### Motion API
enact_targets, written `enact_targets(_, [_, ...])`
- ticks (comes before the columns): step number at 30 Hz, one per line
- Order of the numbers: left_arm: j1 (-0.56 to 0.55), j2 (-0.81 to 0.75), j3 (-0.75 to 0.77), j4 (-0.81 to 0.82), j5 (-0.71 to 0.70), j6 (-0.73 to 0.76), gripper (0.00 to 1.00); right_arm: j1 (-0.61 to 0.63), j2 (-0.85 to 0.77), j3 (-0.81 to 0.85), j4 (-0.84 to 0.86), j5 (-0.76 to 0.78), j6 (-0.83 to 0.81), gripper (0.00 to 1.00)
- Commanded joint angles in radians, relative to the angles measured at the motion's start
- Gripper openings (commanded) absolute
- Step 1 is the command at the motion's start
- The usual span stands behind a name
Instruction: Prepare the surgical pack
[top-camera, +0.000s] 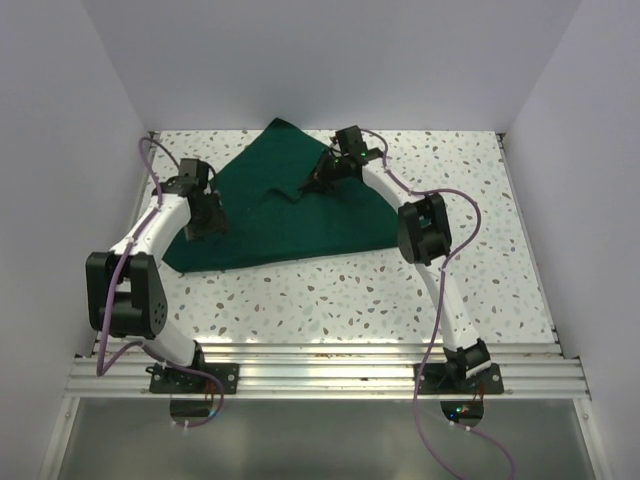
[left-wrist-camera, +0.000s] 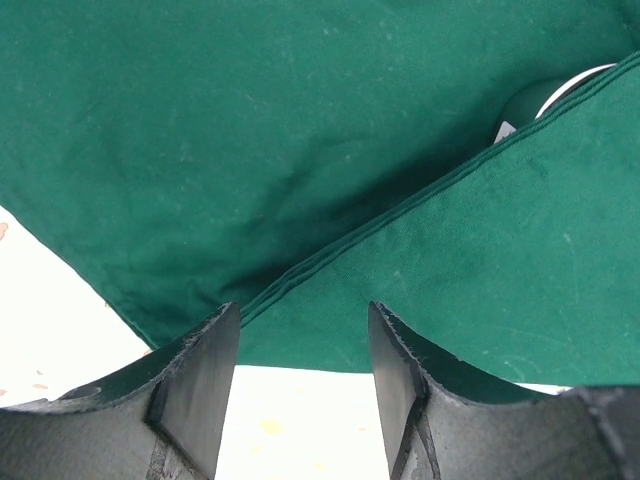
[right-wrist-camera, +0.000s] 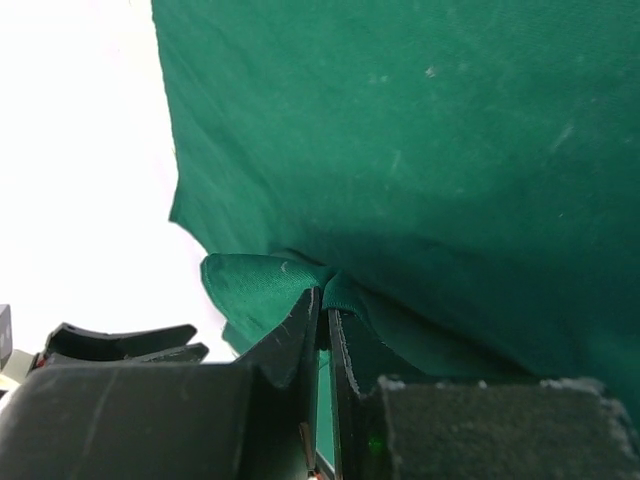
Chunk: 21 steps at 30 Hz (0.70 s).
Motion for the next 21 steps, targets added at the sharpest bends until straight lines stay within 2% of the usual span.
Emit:
enact_targets(1, [0.002, 0.014, 0.046, 0.041, 0.008, 0.001, 0.58, -0.014, 0.011, 0.043, 0.039, -0.009, 0.011, 0.07])
enact_targets(12, [0.002, 0.044, 0.055, 0.050, 0.012, 0.006, 0.58, -0.013, 0.029, 0.031, -0.049, 0.019, -0.060, 0.10])
enact_targets(21, [0.002, 0.064, 0.058, 0.056, 0.035, 0.003, 0.57, -0.003, 0.043, 0.034, -0.038, 0.022, -0.074, 0.23])
